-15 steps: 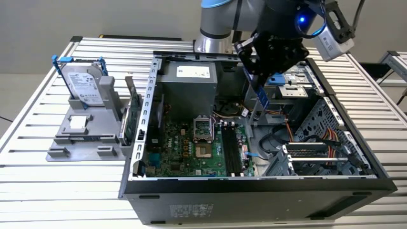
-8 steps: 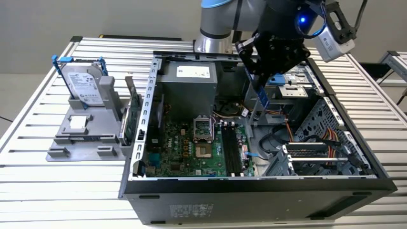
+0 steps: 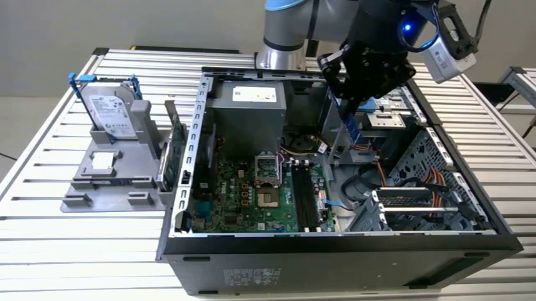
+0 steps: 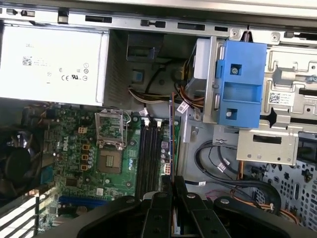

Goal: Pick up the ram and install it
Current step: 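Insert the ram into the slot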

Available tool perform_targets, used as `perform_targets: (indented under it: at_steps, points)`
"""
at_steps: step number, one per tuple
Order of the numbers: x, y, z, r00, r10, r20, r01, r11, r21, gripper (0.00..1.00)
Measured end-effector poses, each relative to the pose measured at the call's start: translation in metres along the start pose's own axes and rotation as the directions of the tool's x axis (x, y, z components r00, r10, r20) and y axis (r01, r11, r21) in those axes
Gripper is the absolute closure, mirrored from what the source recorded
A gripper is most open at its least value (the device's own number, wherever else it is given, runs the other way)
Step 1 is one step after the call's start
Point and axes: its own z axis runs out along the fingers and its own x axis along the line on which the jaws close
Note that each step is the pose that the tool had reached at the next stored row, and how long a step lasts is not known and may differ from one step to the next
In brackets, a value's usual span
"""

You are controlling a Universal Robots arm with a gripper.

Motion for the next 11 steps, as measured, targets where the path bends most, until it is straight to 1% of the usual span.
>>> perform_targets:
  at_steps: [2,5,11]
  points:
    - [-0.0009,-0.001,0.0002,1.0,0.0,0.0,0.0,1.0,0.0,1.0]
    - [-0.0023,-0.0047,0.0004,1.0,0.0,0.0,0.0,1.0,-0.0001,1.0]
    - [-0.0022,-0.0108,0.0008,1.0,0.005,0.0004,-0.005,1.0,-0.0002,1.0]
